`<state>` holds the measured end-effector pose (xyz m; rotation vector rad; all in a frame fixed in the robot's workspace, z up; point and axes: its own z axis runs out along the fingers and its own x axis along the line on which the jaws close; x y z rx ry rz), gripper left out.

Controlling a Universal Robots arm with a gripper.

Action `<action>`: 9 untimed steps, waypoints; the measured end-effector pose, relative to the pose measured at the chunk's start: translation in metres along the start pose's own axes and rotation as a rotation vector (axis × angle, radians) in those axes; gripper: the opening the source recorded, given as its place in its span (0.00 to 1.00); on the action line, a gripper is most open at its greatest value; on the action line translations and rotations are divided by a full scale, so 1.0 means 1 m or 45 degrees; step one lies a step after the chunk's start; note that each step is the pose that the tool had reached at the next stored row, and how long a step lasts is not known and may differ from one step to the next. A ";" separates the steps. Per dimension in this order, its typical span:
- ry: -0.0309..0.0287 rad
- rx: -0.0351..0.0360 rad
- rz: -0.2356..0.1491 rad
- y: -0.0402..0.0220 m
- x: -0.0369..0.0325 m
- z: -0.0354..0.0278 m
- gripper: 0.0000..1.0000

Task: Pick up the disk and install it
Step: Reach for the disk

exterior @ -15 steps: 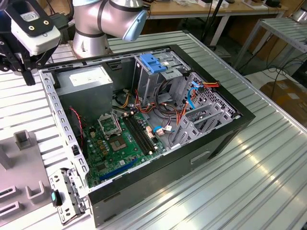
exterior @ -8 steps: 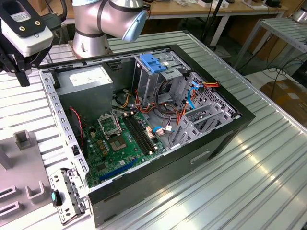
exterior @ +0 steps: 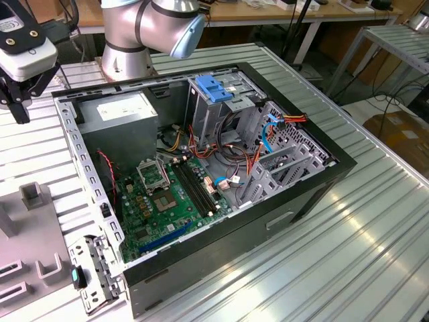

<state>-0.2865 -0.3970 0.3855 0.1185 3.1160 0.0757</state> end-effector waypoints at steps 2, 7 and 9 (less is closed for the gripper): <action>0.0000 0.0000 0.000 -0.0002 0.0030 0.0000 0.11; 0.0000 0.0000 0.000 -0.0007 0.0119 -0.0001 0.11; 0.0001 0.0000 0.000 -0.0009 0.0164 -0.0002 0.11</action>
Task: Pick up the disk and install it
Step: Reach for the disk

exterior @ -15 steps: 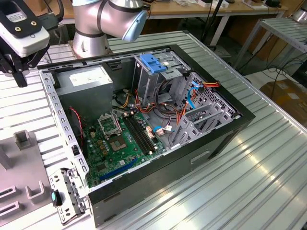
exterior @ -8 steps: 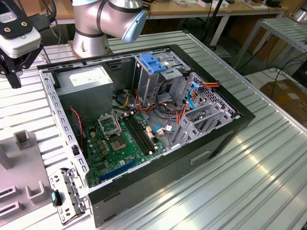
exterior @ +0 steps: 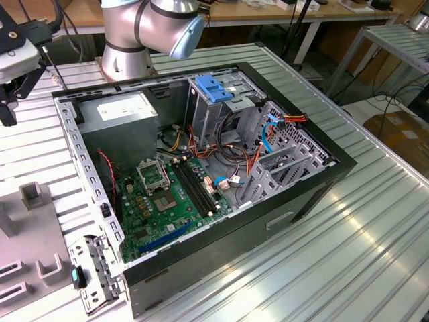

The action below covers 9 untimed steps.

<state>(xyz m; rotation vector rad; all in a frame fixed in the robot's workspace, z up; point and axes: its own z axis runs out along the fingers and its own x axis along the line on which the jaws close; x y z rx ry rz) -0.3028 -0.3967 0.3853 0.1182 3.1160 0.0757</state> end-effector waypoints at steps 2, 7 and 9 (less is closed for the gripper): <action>0.0001 0.0000 0.000 0.0018 0.0148 -0.0001 0.11; -0.0001 -0.0005 0.001 0.0047 0.0350 0.0001 0.11; -0.0001 -0.0005 0.001 0.0049 0.0365 0.0001 0.11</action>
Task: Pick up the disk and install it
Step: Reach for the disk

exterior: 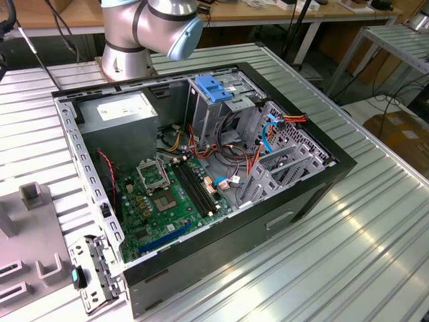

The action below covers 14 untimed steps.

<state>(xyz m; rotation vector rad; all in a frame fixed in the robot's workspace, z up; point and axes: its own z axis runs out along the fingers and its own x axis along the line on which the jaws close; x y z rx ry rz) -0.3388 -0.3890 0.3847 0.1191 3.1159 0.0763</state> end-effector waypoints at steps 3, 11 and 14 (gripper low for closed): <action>0.0002 0.0001 0.000 0.0000 0.0000 -0.0001 0.11; -0.0022 0.0525 -0.030 0.0006 0.0006 0.0011 0.11; -0.0012 0.0589 -0.051 0.0008 0.0024 0.0014 0.11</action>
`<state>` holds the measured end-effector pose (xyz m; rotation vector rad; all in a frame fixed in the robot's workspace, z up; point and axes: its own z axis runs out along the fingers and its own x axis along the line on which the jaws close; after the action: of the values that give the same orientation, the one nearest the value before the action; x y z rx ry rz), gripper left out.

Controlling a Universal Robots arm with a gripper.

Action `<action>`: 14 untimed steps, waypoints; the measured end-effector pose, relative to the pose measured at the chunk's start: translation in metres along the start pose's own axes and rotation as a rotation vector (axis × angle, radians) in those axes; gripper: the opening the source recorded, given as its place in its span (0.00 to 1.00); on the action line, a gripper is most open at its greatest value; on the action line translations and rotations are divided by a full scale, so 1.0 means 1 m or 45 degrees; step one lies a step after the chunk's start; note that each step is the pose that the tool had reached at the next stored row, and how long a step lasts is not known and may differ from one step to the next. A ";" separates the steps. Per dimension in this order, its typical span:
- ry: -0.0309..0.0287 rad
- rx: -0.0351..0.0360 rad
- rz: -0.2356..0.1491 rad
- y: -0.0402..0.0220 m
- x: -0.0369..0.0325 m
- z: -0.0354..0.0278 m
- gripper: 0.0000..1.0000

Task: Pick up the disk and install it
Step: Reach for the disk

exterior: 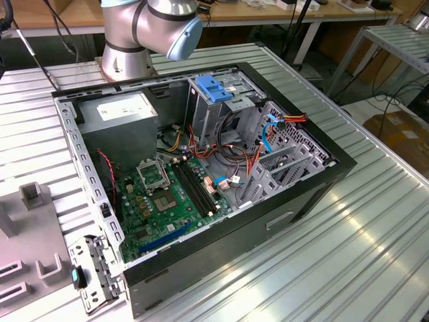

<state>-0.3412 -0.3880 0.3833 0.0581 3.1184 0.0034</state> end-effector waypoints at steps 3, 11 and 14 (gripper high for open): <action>0.0019 -0.0002 -0.015 0.0002 0.0073 0.0009 0.11; 0.0091 0.0000 -0.015 0.0034 0.0514 0.0030 0.11; 0.0184 0.0002 -0.015 0.0043 0.0713 0.0034 0.11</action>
<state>-0.4122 -0.3810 0.3783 0.0401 3.1331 0.0034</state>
